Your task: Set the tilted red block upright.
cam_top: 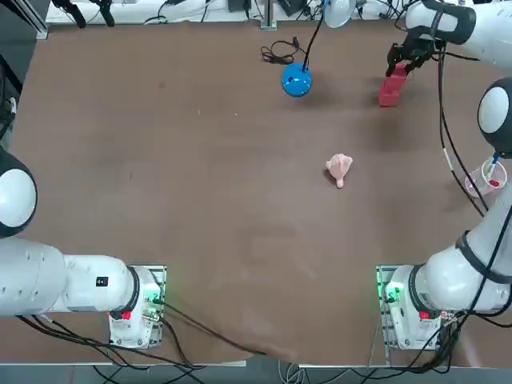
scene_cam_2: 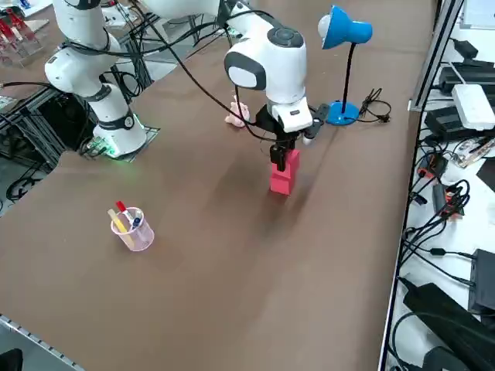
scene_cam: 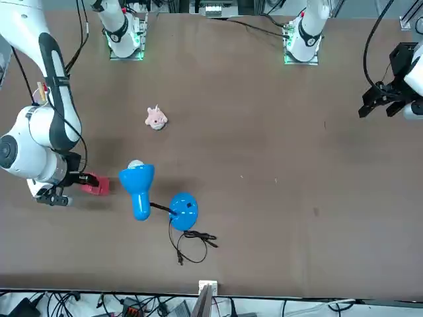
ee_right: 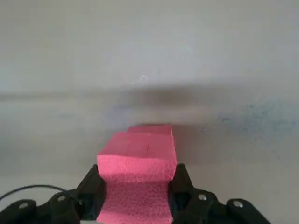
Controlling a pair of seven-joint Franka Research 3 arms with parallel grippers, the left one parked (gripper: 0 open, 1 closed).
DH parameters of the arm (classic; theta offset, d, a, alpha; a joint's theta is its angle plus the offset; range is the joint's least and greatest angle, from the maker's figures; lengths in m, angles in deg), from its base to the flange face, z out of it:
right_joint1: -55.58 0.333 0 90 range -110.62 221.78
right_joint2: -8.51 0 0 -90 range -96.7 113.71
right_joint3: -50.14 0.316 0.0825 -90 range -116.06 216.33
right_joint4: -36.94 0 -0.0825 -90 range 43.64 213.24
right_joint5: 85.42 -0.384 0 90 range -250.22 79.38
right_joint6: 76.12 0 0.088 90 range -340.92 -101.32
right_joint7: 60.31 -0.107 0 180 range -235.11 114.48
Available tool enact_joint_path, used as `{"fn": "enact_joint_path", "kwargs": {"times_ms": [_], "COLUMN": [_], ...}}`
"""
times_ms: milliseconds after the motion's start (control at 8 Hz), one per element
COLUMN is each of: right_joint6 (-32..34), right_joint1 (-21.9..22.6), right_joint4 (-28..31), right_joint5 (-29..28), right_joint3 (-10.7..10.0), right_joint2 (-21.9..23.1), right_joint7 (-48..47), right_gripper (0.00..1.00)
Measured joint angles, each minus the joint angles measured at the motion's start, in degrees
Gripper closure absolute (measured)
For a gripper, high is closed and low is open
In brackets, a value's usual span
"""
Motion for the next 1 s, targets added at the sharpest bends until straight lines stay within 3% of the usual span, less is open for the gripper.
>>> {"fn": "enact_joint_path", "kwargs": {"times_ms": [1000], "right_joint6": [-0.11], "right_joint1": [0.16], "right_joint4": [0.51], "right_joint5": [0.15], "right_joint3": [0.18], "right_joint2": [-0.48], "right_joint7": [3.07], "right_gripper": [0.30]}}
